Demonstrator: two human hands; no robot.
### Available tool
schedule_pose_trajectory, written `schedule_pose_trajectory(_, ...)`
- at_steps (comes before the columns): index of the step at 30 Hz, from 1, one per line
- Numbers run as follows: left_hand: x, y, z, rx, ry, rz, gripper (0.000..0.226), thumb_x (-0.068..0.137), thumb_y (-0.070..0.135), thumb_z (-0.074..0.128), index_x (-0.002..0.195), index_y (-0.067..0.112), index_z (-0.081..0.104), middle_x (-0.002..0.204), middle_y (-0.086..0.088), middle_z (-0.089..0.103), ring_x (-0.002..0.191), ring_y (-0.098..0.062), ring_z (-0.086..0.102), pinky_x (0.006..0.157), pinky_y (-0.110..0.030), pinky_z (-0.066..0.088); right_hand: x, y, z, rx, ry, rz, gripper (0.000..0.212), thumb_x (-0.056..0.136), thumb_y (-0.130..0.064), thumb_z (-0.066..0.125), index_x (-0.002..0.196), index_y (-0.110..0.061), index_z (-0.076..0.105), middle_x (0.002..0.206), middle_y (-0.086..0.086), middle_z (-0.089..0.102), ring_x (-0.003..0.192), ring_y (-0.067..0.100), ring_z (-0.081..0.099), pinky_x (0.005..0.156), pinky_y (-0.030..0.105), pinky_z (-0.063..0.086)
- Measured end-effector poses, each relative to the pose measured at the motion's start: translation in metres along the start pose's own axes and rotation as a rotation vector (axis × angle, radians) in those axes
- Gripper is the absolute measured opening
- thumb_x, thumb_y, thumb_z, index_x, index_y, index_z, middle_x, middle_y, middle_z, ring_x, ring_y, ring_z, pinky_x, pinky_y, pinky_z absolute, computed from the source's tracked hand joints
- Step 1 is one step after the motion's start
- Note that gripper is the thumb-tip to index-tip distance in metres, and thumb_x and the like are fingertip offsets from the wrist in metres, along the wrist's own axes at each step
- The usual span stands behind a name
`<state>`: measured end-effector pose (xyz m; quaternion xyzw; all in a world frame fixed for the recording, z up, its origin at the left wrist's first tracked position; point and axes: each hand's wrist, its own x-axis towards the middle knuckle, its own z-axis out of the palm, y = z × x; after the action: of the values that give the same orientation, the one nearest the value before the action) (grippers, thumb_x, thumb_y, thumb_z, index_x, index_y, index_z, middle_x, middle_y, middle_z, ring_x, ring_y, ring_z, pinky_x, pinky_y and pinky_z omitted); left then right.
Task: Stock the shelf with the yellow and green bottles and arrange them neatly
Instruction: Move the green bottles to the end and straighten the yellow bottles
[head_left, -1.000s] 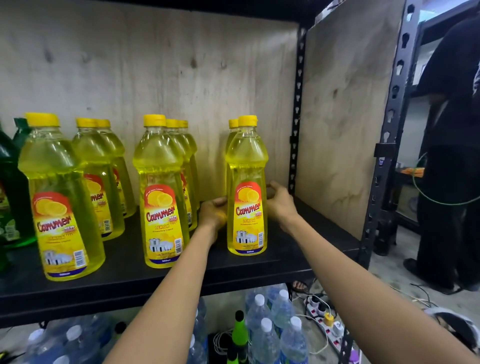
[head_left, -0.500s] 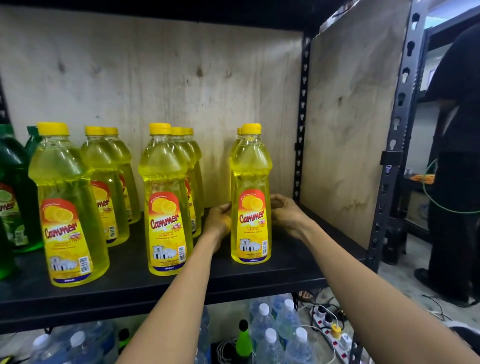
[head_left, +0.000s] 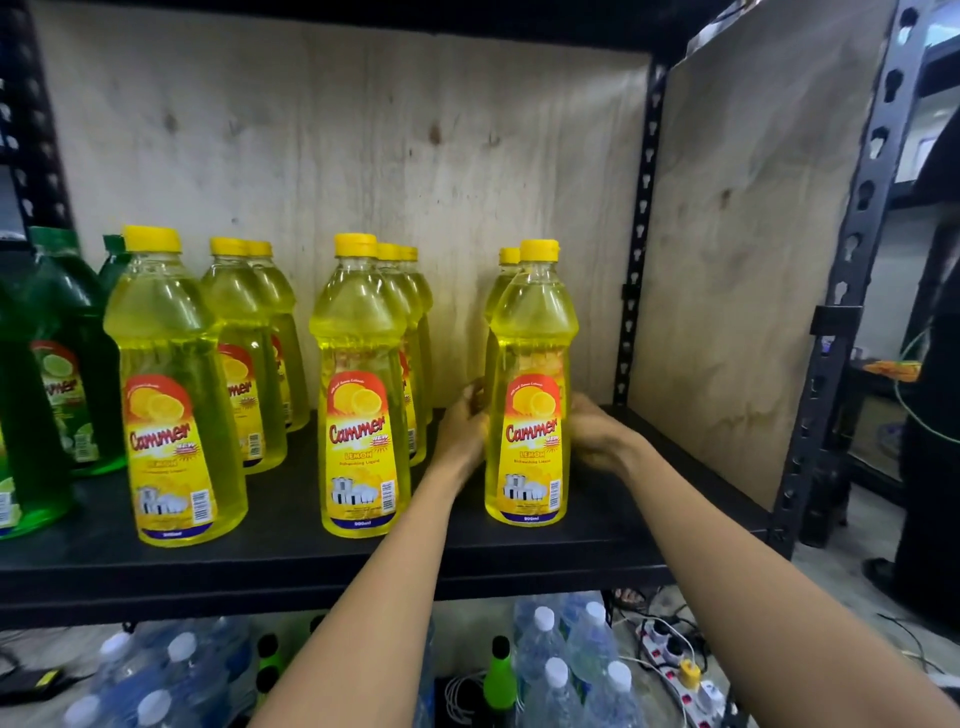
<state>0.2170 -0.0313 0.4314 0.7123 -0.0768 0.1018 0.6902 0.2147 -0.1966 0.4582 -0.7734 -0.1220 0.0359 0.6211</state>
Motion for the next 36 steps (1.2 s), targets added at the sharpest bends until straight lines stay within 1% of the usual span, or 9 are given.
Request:
schedule_pose_trajectory(2, 0.002, -0.002, -0.001, 0.025, 0.002, 0.0, 0.063, 0.092, 0.031, 0.066, 0.148, 0.024, 0.038, 0.141, -0.002, 0.053, 0.129, -0.023, 0.051, 0.098, -0.036, 0.044, -0.002, -0.002, 0.0, 0.091, -0.062, 0.017, 0.039, 0.092, -0.007, 0.062, 0.13, -0.01, 0.053, 0.099, 0.006, 0.07, 0.088, 0.018, 0.071, 0.068, 0.029, 0.057)
schedule_pose_trajectory(5, 0.006, -0.006, -0.002, 0.04, 0.0, 0.014, 0.061, 0.093, 0.03, 0.065, 0.148, 0.027, 0.037, 0.145, -0.005, 0.051, 0.131, -0.025, 0.051, 0.106, -0.044, 0.044, 0.0, -0.001, 0.002, 0.029, -0.066, -0.009, 0.025, 0.094, -0.009, 0.06, 0.12, -0.011, 0.059, 0.095, 0.005, 0.071, 0.088, 0.018, 0.07, 0.071, 0.03, 0.057)
schedule_pose_trajectory(7, 0.004, -0.005, -0.002, 0.016, 0.001, 0.016, 0.061, 0.097, 0.033, 0.059, 0.152, 0.027, 0.032, 0.148, -0.004, 0.048, 0.132, -0.025, 0.05, 0.105, -0.043, 0.045, 0.0, -0.001, 0.008, -0.044, -0.022, -0.04, 0.009, 0.094, -0.011, 0.061, 0.102, -0.014, 0.065, 0.09, 0.004, 0.072, 0.088, 0.021, 0.069, 0.081, 0.038, 0.057)
schedule_pose_trajectory(9, 0.001, -0.003, -0.001, 0.017, 0.017, 0.011, 0.062, 0.101, 0.041, 0.049, 0.155, 0.028, 0.023, 0.154, -0.005, 0.041, 0.137, -0.026, 0.045, 0.11, -0.047, 0.04, 0.001, -0.002, 0.013, -0.049, 0.022, -0.069, 0.012, 0.096, -0.013, 0.058, 0.086, -0.016, 0.064, 0.075, -0.003, 0.073, 0.082, 0.02, 0.068, 0.086, 0.042, 0.055)
schedule_pose_trajectory(13, 0.0, -0.003, -0.001, 0.101, 0.062, 0.001, 0.064, 0.101, 0.053, 0.032, 0.157, 0.028, 0.014, 0.163, -0.005, 0.02, 0.147, -0.029, 0.026, 0.117, -0.049, 0.027, -0.006, -0.008, 0.02, -0.037, 0.032, -0.075, 0.023, 0.099, -0.009, 0.051, 0.078, -0.016, 0.057, 0.052, -0.014, 0.067, 0.058, 0.006, 0.066, 0.064, 0.024, 0.053)
schedule_pose_trajectory(19, -0.001, -0.005, -0.002, 0.122, 0.085, 0.033, 0.064, 0.099, 0.057, 0.031, 0.155, 0.028, 0.024, 0.159, -0.006, 0.031, 0.144, -0.03, 0.032, 0.116, -0.053, 0.03, -0.011, -0.007, 0.017, -0.073, 0.012, -0.065, 0.017, 0.096, -0.008, 0.056, 0.083, -0.018, 0.06, 0.073, -0.003, 0.068, 0.074, 0.012, 0.065, 0.071, 0.029, 0.053)
schedule_pose_trajectory(25, -0.003, -0.001, -0.003, 0.007, 0.069, -0.039, 0.056, 0.104, 0.048, 0.03, 0.154, 0.023, 0.029, 0.154, -0.006, 0.04, 0.141, -0.03, 0.038, 0.114, -0.046, 0.032, -0.011, -0.003, 0.021, -0.075, 0.049, -0.147, 0.021, 0.096, -0.004, 0.054, 0.081, -0.017, 0.058, 0.081, 0.002, 0.063, 0.079, 0.016, 0.061, 0.083, 0.036, 0.051)
schedule_pose_trajectory(30, -0.007, 0.001, -0.001, -0.067, -0.015, -0.092, 0.054, 0.102, 0.05, 0.032, 0.15, 0.025, 0.038, 0.144, -0.006, 0.052, 0.136, -0.028, 0.045, 0.114, -0.048, 0.033, -0.007, 0.004, 0.021, -0.078, 0.078, -0.149, 0.017, 0.095, -0.004, 0.057, 0.085, -0.019, 0.058, 0.086, 0.002, 0.064, 0.084, 0.017, 0.062, 0.089, 0.042, 0.051)
schedule_pose_trajectory(36, -0.009, 0.004, -0.003, -0.094, -0.022, -0.099, 0.056, 0.101, 0.051, 0.032, 0.152, 0.027, 0.034, 0.147, -0.006, 0.05, 0.137, -0.028, 0.045, 0.11, -0.048, 0.033, -0.003, 0.011, 0.019, -0.09, 0.099, -0.145, 0.015, 0.093, -0.008, 0.061, 0.093, -0.023, 0.057, 0.095, 0.005, 0.064, 0.099, 0.027, 0.064, 0.1, 0.05, 0.049)
